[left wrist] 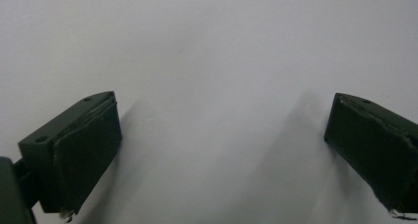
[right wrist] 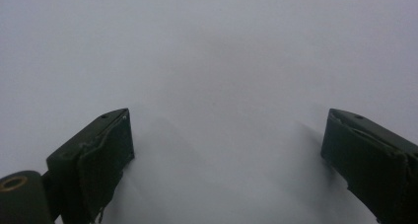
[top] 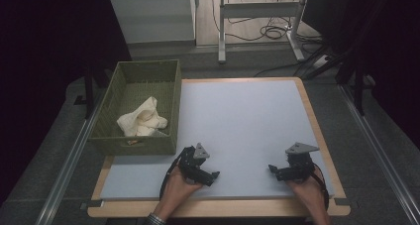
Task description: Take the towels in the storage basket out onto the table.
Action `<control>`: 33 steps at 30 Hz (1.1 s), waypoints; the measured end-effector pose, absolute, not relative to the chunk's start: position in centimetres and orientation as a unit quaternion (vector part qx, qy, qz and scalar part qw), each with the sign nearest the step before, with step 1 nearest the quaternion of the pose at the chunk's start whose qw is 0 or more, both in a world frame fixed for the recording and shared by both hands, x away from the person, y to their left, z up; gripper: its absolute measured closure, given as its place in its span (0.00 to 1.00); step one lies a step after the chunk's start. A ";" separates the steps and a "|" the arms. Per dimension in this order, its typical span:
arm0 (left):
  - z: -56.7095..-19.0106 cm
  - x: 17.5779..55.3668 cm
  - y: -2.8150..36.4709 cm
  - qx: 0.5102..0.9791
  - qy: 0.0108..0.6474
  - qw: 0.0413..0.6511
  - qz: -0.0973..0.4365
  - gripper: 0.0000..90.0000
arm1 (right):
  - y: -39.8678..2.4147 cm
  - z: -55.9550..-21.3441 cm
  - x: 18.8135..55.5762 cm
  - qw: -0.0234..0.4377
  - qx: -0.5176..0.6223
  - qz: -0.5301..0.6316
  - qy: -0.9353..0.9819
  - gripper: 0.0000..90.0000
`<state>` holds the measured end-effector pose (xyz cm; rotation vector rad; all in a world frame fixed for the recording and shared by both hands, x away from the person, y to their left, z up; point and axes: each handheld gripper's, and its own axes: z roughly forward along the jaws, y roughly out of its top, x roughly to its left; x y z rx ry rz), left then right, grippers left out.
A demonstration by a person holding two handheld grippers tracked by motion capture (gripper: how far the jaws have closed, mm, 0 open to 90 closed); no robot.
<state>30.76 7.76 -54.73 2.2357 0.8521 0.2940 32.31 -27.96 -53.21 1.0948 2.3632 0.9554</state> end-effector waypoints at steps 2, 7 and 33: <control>-54.7 30.8 7.8 0.866 0.330 0.357 0.113 0.01 | -27.9 -53.2 32.3 0.183 0.388 0.337 0.838 0.06; -54.7 30.8 7.8 0.866 0.330 0.357 0.113 0.01 | -27.9 -53.2 32.3 0.183 0.388 0.338 0.838 0.06; -54.6 30.8 7.8 0.868 0.324 0.358 0.114 0.02 | -28.0 -53.2 32.3 0.183 0.388 0.338 0.837 0.06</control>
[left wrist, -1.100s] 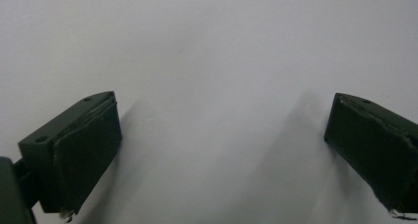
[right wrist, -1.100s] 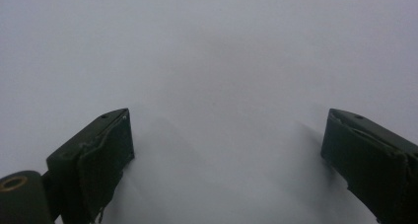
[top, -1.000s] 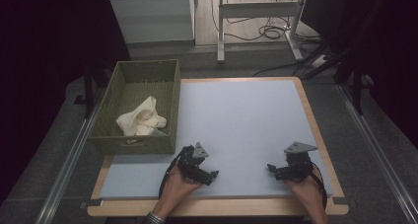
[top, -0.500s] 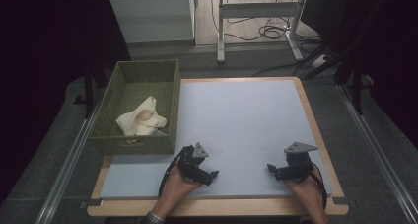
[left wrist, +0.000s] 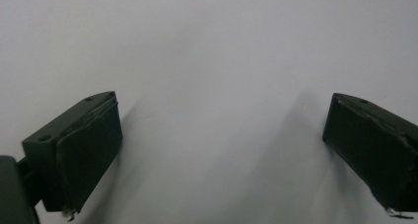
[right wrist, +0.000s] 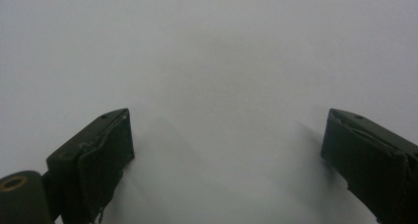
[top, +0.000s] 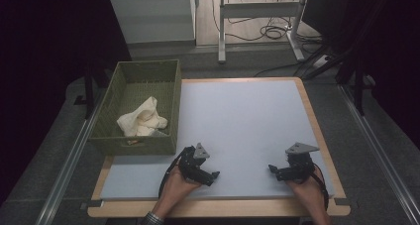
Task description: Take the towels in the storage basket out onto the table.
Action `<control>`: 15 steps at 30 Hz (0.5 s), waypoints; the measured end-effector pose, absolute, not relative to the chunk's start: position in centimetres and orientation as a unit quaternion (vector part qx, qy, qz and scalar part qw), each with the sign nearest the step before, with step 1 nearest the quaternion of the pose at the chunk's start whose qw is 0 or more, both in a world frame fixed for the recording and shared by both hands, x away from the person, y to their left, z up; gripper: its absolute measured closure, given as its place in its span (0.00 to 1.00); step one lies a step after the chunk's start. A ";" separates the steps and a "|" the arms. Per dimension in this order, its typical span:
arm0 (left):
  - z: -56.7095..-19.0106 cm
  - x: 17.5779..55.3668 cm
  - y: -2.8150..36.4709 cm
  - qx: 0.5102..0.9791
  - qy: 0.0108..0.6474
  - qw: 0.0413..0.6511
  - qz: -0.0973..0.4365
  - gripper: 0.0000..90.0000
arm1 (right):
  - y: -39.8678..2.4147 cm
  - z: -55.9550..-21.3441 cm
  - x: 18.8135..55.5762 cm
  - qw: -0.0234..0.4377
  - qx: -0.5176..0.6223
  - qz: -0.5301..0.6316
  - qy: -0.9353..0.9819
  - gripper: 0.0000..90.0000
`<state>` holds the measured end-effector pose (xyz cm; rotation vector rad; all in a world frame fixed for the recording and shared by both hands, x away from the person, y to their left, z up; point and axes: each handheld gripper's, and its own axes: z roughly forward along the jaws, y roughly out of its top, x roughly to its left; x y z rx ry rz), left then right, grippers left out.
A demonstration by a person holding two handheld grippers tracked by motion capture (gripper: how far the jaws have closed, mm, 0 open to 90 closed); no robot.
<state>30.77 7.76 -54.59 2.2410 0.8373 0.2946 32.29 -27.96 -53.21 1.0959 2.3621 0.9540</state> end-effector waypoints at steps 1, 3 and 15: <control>-54.6 30.8 7.7 0.869 0.323 0.358 0.113 0.02 | -28.0 -53.2 32.3 0.183 0.388 0.338 0.837 0.06; -54.5 30.8 7.7 0.869 0.322 0.359 0.110 0.03 | -28.0 -53.2 32.3 0.183 0.388 0.338 0.837 0.06; -52.3 31.3 6.6 0.873 0.301 0.368 0.110 0.03 | -28.0 -53.2 32.3 0.183 0.388 0.339 0.837 0.06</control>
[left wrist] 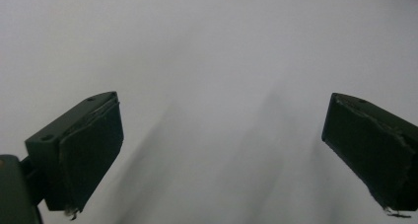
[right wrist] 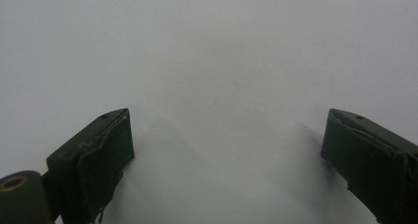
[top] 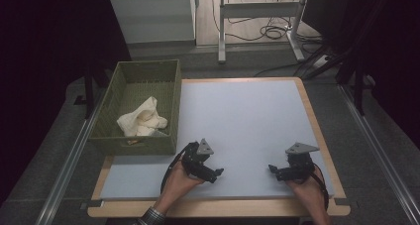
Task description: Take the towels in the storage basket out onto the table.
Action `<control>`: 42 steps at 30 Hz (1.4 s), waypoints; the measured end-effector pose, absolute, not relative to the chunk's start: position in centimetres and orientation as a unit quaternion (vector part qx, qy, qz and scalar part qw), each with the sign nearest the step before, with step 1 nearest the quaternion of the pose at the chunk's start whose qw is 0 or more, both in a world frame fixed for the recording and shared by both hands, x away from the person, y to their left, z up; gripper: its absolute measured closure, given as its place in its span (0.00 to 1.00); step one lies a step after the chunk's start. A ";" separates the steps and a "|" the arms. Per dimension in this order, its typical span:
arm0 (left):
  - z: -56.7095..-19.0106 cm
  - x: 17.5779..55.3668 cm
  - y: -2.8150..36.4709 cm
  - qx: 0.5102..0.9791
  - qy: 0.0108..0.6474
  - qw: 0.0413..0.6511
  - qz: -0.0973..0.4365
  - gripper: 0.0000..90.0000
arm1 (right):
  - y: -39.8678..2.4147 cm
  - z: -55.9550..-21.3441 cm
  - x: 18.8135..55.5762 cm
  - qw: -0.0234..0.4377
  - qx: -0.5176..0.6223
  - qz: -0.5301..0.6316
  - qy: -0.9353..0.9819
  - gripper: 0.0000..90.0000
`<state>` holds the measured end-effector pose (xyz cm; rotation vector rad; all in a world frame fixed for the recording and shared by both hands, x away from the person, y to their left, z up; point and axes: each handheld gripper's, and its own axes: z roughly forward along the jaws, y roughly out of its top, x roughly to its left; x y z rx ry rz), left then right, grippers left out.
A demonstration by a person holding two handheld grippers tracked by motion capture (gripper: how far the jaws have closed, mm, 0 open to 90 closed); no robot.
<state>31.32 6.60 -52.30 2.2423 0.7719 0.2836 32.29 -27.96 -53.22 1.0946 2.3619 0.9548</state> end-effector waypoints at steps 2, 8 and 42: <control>-52.0 31.6 6.3 0.874 0.297 0.370 0.108 0.03 | -28.0 -53.2 32.3 0.183 0.388 0.339 0.837 0.06; -51.2 32.7 5.6 0.873 0.298 0.373 0.099 0.02 | -28.0 -53.2 32.3 0.183 0.388 0.339 0.837 0.06; -42.7 39.8 7.9 0.874 0.334 0.334 0.113 0.01 | -28.0 -53.2 32.3 0.184 0.387 0.340 0.837 0.06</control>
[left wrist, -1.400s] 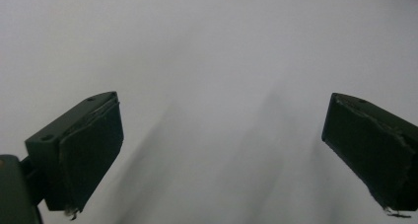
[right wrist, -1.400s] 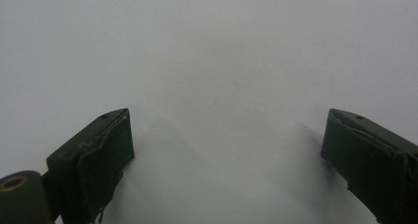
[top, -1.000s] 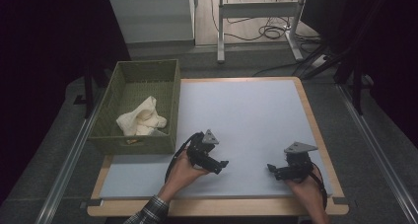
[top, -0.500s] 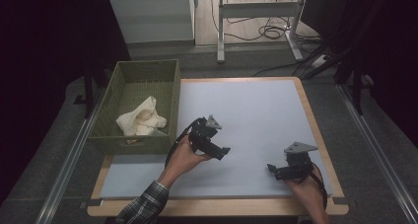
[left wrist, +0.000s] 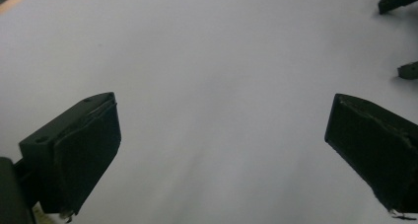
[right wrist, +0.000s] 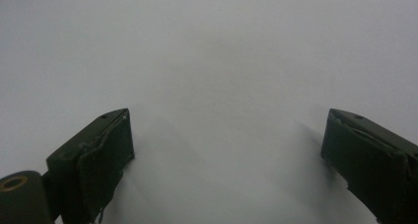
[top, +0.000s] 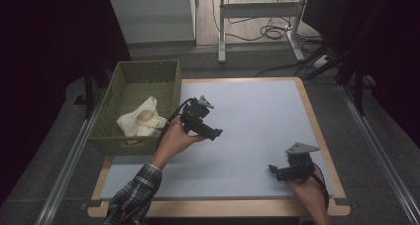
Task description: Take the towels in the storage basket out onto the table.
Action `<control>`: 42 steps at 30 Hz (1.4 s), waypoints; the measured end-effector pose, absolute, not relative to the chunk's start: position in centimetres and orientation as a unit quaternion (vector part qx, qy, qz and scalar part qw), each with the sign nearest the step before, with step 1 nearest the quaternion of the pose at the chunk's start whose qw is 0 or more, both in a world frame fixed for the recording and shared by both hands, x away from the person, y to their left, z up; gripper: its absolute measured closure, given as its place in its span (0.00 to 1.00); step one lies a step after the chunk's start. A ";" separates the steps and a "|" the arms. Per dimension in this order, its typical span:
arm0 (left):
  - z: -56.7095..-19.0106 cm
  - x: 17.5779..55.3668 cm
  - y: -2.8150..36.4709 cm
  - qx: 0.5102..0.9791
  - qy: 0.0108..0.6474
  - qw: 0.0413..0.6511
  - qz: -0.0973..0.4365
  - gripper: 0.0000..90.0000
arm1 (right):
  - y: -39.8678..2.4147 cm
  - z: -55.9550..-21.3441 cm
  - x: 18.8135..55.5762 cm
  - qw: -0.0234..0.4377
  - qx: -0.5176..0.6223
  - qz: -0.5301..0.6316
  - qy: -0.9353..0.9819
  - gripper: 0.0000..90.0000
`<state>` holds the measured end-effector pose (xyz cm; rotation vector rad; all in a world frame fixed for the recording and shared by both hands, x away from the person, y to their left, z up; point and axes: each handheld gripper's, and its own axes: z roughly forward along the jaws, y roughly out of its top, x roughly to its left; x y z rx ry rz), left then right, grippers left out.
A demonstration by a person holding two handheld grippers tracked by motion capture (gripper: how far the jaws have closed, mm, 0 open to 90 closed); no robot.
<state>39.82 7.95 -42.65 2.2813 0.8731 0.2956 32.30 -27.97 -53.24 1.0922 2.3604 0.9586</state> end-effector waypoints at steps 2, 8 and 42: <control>-42.3 40.3 8.6 0.872 0.341 0.333 0.111 0.01 | -28.0 -53.2 32.3 0.184 0.387 0.340 0.837 0.06; -41.2 41.4 10.6 0.865 0.364 0.323 0.121 0.01 | -28.0 -53.2 32.3 0.184 0.387 0.340 0.837 0.06; -42.7 45.2 25.6 0.807 0.507 0.261 0.152 0.00 | -28.0 -53.2 32.3 0.184 0.387 0.340 0.837 0.06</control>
